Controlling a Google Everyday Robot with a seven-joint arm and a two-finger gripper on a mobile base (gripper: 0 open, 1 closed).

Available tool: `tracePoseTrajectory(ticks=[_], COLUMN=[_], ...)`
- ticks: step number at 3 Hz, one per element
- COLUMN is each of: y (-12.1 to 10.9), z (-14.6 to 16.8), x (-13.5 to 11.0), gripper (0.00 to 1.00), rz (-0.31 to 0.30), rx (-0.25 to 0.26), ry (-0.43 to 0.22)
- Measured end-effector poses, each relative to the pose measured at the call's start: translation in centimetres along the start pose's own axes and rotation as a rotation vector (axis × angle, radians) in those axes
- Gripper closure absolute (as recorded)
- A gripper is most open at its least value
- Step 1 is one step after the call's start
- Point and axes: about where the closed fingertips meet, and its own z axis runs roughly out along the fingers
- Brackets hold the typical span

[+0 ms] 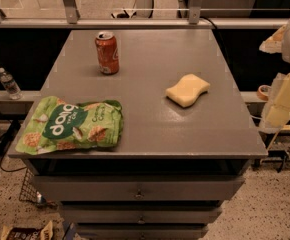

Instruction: Move sponge near coke can

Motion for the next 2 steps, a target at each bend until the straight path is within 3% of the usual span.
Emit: tracePoseTrajectory(ticks=[1, 2], y=[0.0, -1.7], z=[0.0, 1.2], x=[0.0, -0.9], gripper=[0.0, 0.0], rz=[0.0, -0.037], rx=[0.0, -0.001], ry=[0.0, -0.025])
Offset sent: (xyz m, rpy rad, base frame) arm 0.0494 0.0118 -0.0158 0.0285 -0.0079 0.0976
